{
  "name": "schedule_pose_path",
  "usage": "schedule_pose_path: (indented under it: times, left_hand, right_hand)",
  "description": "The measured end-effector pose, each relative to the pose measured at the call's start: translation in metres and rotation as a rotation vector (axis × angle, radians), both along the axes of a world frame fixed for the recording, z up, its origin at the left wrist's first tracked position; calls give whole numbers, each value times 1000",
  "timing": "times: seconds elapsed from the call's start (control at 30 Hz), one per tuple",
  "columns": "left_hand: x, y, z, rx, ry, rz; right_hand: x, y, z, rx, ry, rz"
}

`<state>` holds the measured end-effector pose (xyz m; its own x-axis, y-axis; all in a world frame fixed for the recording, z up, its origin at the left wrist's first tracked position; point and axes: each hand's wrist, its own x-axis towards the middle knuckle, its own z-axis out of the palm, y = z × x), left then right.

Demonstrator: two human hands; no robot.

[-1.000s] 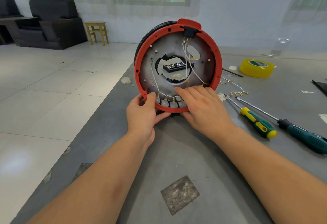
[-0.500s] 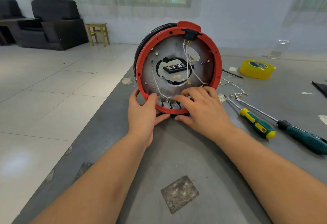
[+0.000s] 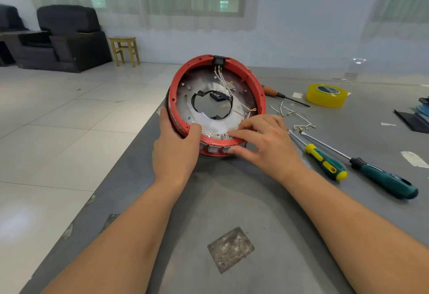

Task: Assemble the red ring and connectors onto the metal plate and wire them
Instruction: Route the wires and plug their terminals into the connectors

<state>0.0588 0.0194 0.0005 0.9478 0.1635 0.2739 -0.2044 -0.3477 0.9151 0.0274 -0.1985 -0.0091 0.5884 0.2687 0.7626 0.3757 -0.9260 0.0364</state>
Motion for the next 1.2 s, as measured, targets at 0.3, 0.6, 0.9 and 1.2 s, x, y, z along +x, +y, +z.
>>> schedule_pose_path:
  times: [0.3, 0.6, 0.9, 1.2]
  left_hand:
    - [4, 7, 5, 184, 75, -26]
    - [12, 10, 4, 558, 258, 48]
    - [19, 15, 14, 550, -273, -568]
    - [31, 19, -1, 620, -492, -583]
  right_hand:
    - [-3, -2, 18, 160, 189, 123]
    - [-1, -9, 20, 206, 348, 160]
    - [-4, -18, 12, 292, 426, 155]
    - [-2, -17, 13, 481, 456, 176]
